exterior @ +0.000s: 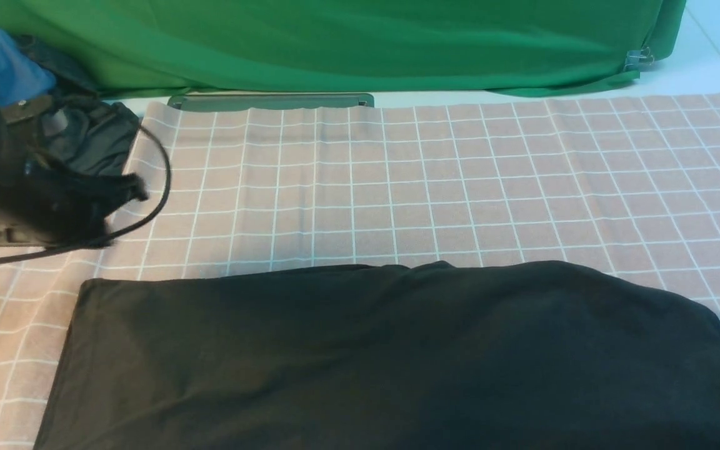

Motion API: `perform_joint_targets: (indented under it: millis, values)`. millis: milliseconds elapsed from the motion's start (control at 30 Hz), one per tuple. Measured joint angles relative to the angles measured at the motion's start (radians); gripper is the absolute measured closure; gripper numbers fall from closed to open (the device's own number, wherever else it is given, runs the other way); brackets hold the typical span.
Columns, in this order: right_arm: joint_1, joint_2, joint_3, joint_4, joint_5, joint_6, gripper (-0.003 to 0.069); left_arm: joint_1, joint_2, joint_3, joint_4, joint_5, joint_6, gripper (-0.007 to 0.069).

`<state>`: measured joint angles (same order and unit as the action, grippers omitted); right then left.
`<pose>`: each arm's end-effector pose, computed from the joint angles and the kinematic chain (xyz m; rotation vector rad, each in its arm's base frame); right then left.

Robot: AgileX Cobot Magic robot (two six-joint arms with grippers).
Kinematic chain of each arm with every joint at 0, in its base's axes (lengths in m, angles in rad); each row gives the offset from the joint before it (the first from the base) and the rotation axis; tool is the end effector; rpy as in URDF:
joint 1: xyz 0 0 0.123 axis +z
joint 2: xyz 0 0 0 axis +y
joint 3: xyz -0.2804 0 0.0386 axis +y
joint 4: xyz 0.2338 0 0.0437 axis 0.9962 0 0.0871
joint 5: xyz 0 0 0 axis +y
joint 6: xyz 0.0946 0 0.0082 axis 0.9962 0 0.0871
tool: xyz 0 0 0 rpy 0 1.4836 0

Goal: Fold a long-sleeved shirt over a pink coffee tablecloth.
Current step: 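Pull the folded dark garment lengthwise by its ends to straighten it flat on the table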

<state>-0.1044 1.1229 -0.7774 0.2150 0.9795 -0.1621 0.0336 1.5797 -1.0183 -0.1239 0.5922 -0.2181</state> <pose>0.1804 -0.0020 0.2664 0.0451 2.7787 0.2124 0.3083 0.0038 0.2328 -0.4428 2.6051 -0.1886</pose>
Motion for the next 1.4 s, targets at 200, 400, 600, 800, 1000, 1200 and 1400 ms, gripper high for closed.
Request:
perform_joint_targets:
  millis: [200,400,600,800,1000,1200,1400]
  values:
    - [0.044,0.100,-0.072,0.271,-0.038,-0.170,0.0617,-0.219,-0.004,0.000,-0.224,0.082,0.142,0.0597]
    - [0.212,0.286,-0.158,0.295,-0.160,-0.193,0.0621,-0.397,0.027,0.000,-0.136,0.115,0.047,0.0597]
    - [0.289,0.504,-0.244,0.295,-0.264,-0.206,0.0621,-0.429,0.046,0.060,-0.107,0.111,0.029,0.0597]
    - [0.290,0.676,-0.268,0.156,-0.389,-0.137,0.0605,-0.429,0.046,0.167,-0.060,0.057,0.000,0.0597]
    - [0.290,0.713,-0.283,0.093,-0.503,-0.099,0.0598,-0.430,0.043,0.223,0.004,-0.003,-0.066,0.0597]
    - [0.292,0.612,-0.322,0.087,-0.413,-0.100,0.0592,-0.431,-0.002,0.226,0.053,-0.009,-0.117,0.0597]
    - [0.312,0.440,-0.325,0.077,-0.242,-0.124,0.0589,-0.431,-0.108,0.226,0.088,0.042,-0.151,0.0597]
